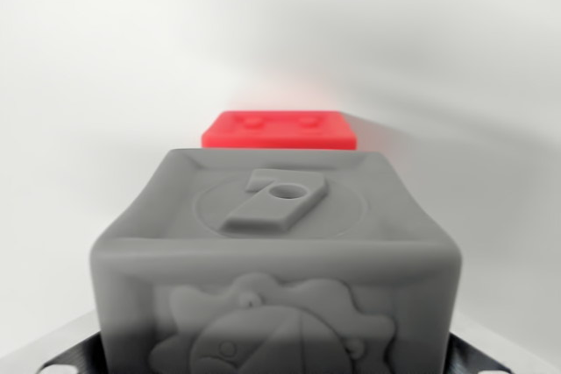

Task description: Destack cube

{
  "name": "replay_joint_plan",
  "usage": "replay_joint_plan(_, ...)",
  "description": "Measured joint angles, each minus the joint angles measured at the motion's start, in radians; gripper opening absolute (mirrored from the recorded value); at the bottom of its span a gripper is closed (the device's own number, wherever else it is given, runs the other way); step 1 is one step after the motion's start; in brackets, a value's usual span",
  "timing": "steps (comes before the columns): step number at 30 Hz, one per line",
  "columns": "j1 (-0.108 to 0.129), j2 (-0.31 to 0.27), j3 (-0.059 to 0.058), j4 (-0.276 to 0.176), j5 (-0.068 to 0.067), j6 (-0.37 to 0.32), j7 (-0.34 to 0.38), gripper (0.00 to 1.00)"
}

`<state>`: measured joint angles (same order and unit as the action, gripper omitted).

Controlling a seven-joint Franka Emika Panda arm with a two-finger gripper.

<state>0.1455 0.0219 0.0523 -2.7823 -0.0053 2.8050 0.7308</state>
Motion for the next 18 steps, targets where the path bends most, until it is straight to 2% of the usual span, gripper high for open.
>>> replay_joint_plan(18, 0.004, -0.146, 0.001, -0.003, 0.015, -0.141, -0.01, 0.0)
